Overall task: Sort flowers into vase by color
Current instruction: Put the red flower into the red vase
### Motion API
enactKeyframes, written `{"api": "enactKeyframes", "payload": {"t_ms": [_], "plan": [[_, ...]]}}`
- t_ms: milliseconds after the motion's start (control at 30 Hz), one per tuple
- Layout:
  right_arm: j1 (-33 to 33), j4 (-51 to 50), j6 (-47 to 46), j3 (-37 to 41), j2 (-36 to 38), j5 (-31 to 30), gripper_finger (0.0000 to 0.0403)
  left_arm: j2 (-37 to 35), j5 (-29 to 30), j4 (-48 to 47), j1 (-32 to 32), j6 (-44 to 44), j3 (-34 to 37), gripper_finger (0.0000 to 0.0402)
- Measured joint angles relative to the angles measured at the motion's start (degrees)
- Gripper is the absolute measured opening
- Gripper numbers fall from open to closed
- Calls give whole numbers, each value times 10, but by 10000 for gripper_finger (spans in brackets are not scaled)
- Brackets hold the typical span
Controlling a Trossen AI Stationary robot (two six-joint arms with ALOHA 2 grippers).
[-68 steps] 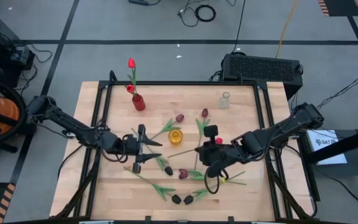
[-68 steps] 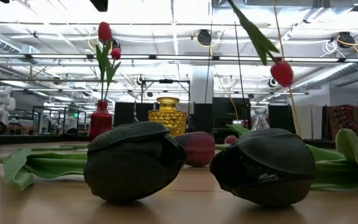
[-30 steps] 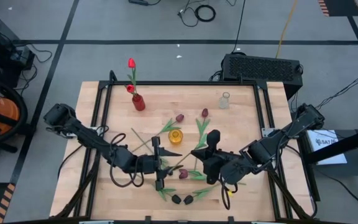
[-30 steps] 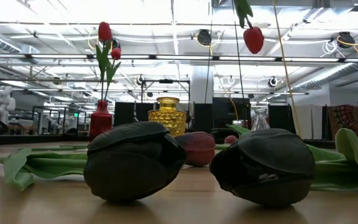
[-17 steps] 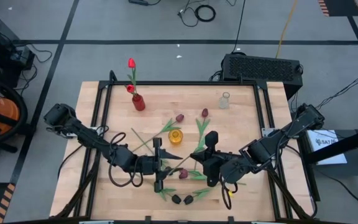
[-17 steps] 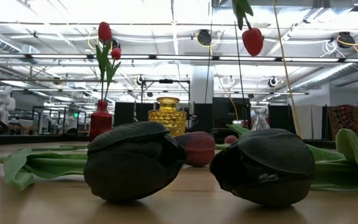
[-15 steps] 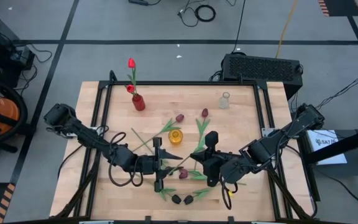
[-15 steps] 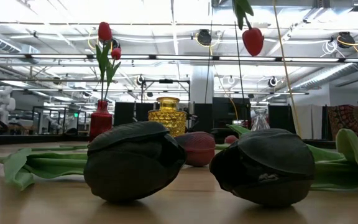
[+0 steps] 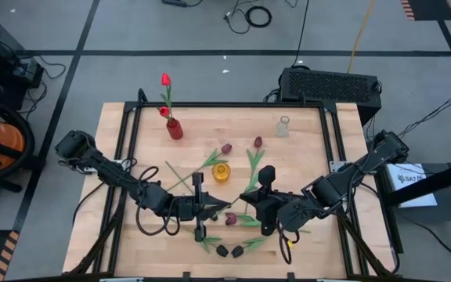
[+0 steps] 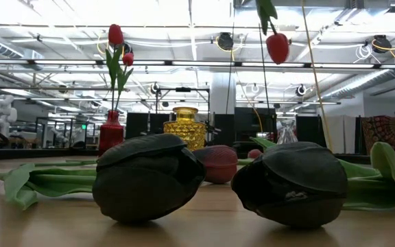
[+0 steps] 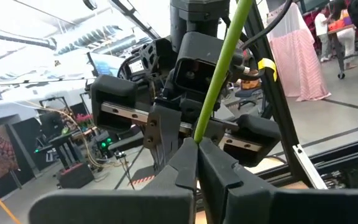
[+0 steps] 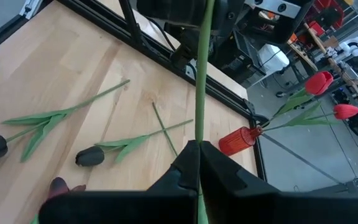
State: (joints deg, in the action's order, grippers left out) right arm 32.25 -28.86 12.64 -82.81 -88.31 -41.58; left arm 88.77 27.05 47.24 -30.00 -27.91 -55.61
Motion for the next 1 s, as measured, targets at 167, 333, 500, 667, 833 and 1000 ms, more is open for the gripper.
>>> {"api": "enactKeyframes", "payload": {"t_ms": [167,333,500,667,833,1000], "plan": [[1,-17,-21,0,0,0,0,0,2,-3,0,-19,0,10],[2,-41,-54,0,0,-1,1,1,5,-3,5,-30,1,10],[2,-57,-93,0,0,-6,30,1,0,-4,16,-29,1,10],[1,-89,-149,0,0,-43,100,-1,-11,-28,22,-30,1,10],[0,-136,-189,0,0,-84,178,-22,-16,-59,21,-28,1,10],[0,-148,-201,0,0,-88,230,-58,15,-119,22,8,1,10]]}}
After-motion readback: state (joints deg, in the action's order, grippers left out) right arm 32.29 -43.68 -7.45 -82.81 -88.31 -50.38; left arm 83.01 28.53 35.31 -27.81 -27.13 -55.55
